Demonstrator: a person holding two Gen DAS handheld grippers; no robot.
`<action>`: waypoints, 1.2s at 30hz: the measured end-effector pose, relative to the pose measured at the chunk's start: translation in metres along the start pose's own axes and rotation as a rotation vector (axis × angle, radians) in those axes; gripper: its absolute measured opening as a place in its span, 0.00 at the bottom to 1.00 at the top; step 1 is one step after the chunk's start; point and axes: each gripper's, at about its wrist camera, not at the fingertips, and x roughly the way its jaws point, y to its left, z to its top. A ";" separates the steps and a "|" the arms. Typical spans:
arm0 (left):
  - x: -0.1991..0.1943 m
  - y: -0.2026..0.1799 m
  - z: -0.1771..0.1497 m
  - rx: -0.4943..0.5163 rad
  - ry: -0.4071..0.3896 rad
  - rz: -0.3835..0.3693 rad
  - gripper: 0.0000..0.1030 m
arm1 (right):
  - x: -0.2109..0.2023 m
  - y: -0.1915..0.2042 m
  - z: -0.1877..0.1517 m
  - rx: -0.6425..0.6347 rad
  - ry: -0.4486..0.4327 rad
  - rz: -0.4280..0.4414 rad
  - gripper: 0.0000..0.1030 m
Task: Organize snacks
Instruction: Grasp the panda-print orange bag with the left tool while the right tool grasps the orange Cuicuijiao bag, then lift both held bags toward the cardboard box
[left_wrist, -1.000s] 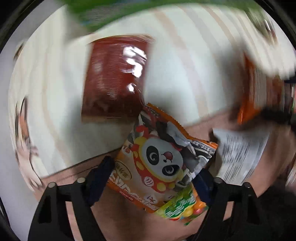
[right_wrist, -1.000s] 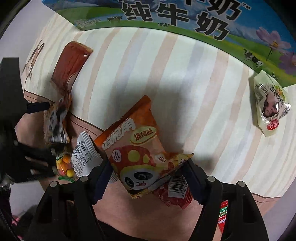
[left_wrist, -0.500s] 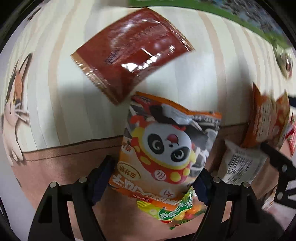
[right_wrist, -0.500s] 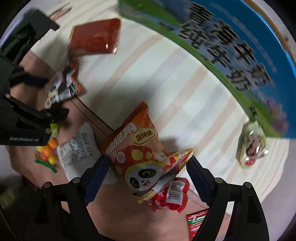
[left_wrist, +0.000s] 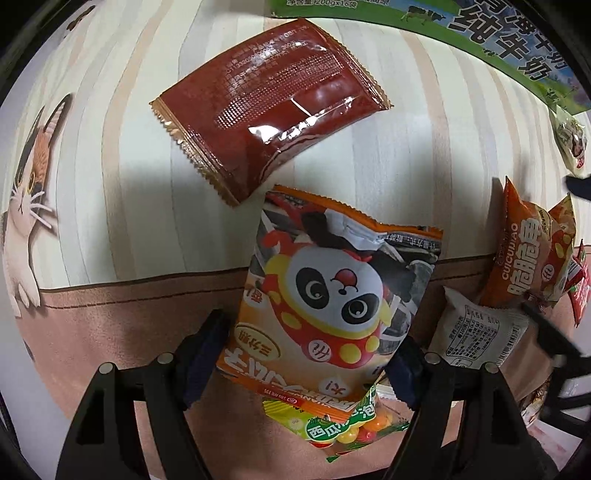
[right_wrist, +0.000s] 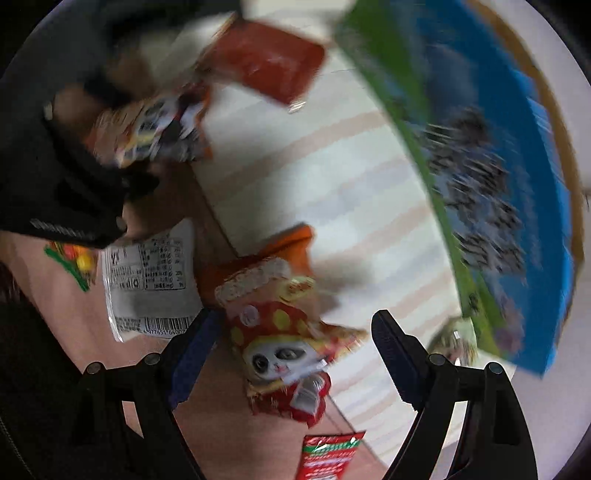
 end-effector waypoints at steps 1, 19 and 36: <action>0.001 -0.003 0.000 -0.003 -0.002 -0.003 0.75 | 0.008 -0.001 0.005 0.003 0.031 0.007 0.84; -0.007 0.030 -0.007 -0.142 -0.007 -0.062 0.75 | 0.045 -0.095 -0.043 1.000 -0.093 0.694 0.85; -0.054 0.013 -0.012 -0.189 -0.099 -0.101 0.34 | 0.016 -0.080 -0.099 1.034 -0.250 0.667 0.50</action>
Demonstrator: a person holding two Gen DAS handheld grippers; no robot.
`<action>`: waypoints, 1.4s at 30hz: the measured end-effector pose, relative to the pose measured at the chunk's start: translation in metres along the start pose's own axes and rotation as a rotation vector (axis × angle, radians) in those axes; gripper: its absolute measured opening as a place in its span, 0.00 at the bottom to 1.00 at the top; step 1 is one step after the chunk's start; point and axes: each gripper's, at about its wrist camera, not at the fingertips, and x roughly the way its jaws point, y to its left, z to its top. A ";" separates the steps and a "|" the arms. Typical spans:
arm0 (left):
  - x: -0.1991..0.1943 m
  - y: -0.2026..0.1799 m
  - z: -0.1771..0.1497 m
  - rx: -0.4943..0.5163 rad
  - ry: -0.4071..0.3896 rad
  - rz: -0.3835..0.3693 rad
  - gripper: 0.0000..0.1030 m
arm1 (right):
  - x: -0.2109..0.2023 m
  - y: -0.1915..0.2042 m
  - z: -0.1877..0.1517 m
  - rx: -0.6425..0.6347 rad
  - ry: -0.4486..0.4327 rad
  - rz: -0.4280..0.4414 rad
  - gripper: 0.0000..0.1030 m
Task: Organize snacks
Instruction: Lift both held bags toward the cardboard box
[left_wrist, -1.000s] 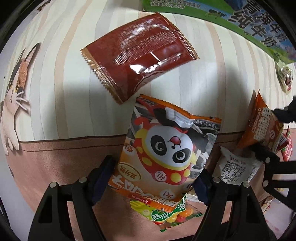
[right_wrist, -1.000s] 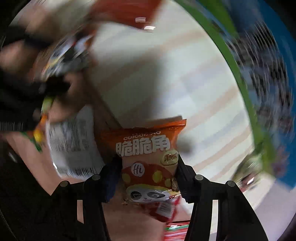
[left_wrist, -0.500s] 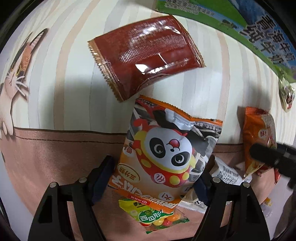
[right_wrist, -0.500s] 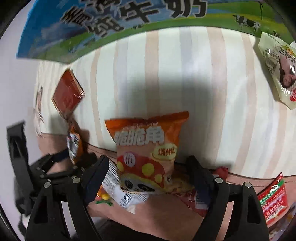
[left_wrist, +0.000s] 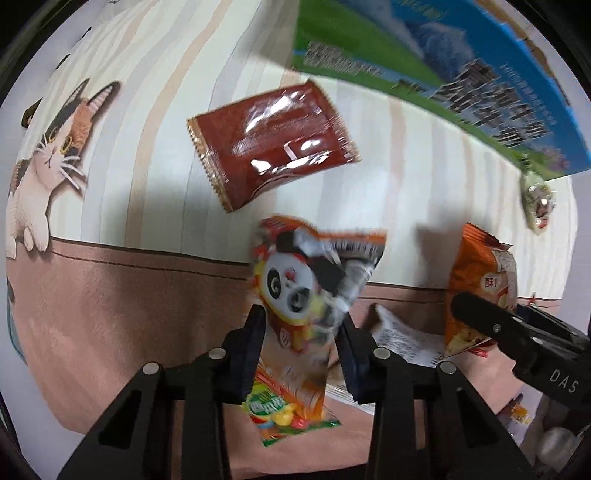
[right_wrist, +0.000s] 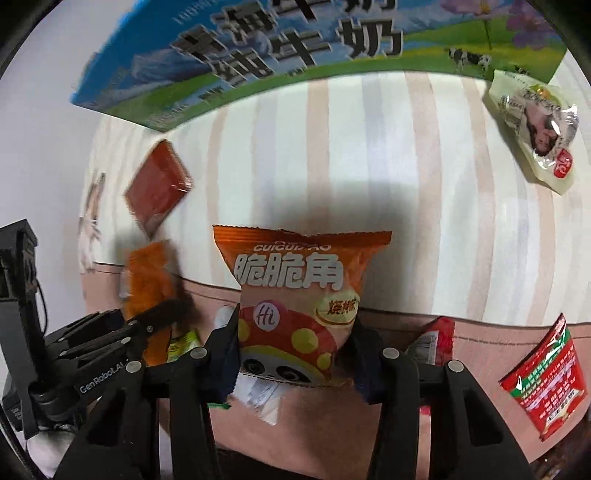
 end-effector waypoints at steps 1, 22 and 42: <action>-0.004 -0.002 0.001 0.002 -0.008 -0.001 0.34 | -0.001 -0.004 0.002 0.001 -0.007 0.012 0.50; 0.031 0.011 0.032 0.038 0.031 0.043 0.42 | -0.006 -0.014 0.009 -0.017 0.007 0.035 0.50; -0.169 -0.038 0.038 0.060 -0.235 -0.121 0.41 | -0.125 0.021 0.033 -0.061 -0.191 0.196 0.50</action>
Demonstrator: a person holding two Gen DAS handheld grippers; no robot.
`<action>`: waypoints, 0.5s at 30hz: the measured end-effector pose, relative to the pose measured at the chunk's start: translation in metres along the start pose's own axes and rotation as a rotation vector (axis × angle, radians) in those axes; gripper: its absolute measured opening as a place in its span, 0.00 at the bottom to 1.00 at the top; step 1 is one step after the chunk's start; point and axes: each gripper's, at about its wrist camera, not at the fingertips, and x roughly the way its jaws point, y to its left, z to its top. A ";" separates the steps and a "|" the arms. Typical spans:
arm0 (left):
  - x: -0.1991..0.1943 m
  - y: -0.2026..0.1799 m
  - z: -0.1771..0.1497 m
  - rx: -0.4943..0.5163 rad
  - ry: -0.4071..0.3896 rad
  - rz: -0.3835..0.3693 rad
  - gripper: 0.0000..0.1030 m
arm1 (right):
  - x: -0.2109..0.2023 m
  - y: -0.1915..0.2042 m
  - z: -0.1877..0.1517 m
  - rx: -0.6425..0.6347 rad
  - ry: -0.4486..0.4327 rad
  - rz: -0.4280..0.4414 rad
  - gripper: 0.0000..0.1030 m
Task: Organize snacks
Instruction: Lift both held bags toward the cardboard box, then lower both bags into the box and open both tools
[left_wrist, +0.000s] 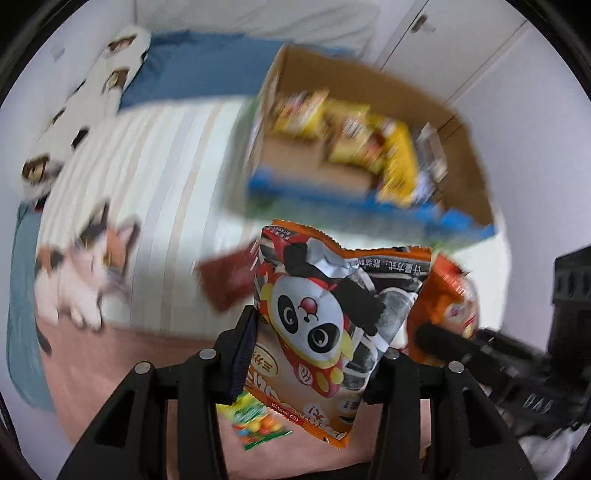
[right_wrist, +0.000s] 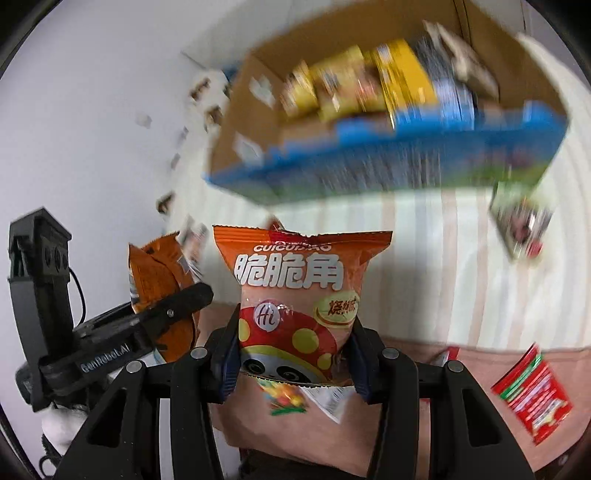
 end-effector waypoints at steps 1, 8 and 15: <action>-0.008 -0.008 0.016 0.008 -0.013 -0.007 0.41 | -0.011 0.005 0.011 -0.008 -0.021 0.002 0.50; 0.010 -0.027 0.115 -0.008 0.012 -0.026 0.41 | -0.022 0.012 0.084 -0.008 -0.081 -0.049 0.50; 0.069 -0.031 0.171 -0.007 0.112 0.042 0.41 | 0.032 -0.008 0.142 0.052 -0.017 -0.113 0.50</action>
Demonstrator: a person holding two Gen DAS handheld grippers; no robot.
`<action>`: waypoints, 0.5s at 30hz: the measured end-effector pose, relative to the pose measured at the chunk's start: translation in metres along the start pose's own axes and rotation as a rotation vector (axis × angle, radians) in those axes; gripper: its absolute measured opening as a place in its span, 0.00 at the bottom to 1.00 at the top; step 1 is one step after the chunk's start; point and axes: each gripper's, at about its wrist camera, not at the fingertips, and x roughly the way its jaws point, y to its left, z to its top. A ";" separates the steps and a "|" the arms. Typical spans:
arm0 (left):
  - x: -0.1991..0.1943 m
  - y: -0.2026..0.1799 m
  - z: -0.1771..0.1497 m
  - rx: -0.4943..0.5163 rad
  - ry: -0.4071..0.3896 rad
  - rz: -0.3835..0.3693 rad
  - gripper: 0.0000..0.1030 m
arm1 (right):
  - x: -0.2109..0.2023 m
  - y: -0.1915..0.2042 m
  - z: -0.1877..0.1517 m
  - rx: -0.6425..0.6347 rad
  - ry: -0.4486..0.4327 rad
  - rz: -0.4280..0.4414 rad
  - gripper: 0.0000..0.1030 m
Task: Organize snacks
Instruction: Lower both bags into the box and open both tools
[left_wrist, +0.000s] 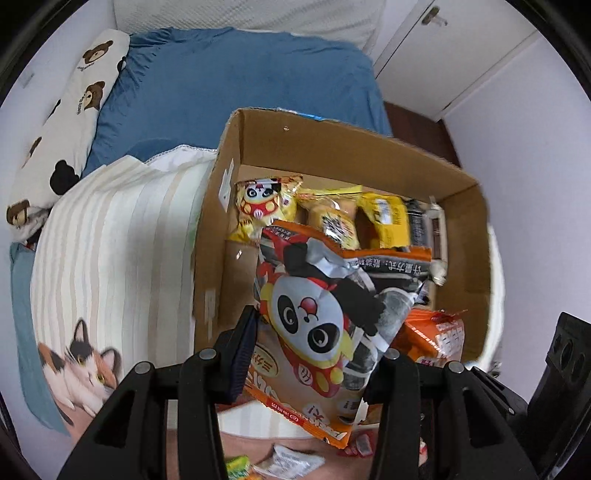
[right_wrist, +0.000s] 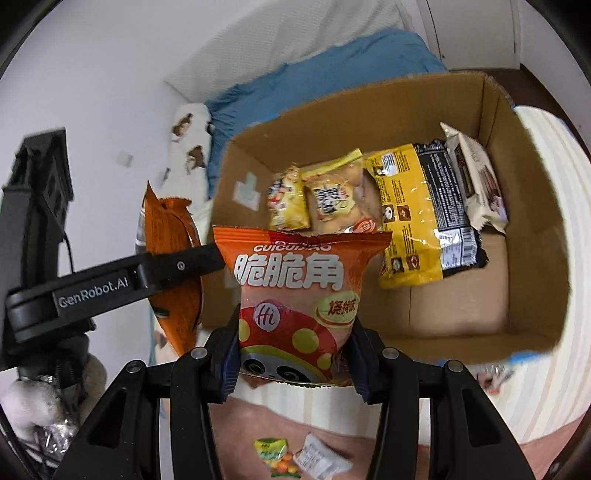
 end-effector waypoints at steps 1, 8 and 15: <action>0.009 0.000 0.002 0.004 0.014 0.007 0.41 | 0.007 -0.002 0.004 0.005 0.007 -0.003 0.50; 0.055 0.009 0.013 -0.033 0.118 0.013 0.41 | 0.054 -0.015 0.021 0.041 0.110 -0.026 0.63; 0.064 0.020 0.014 -0.045 0.111 0.011 0.81 | 0.065 -0.022 0.024 0.007 0.120 -0.119 0.95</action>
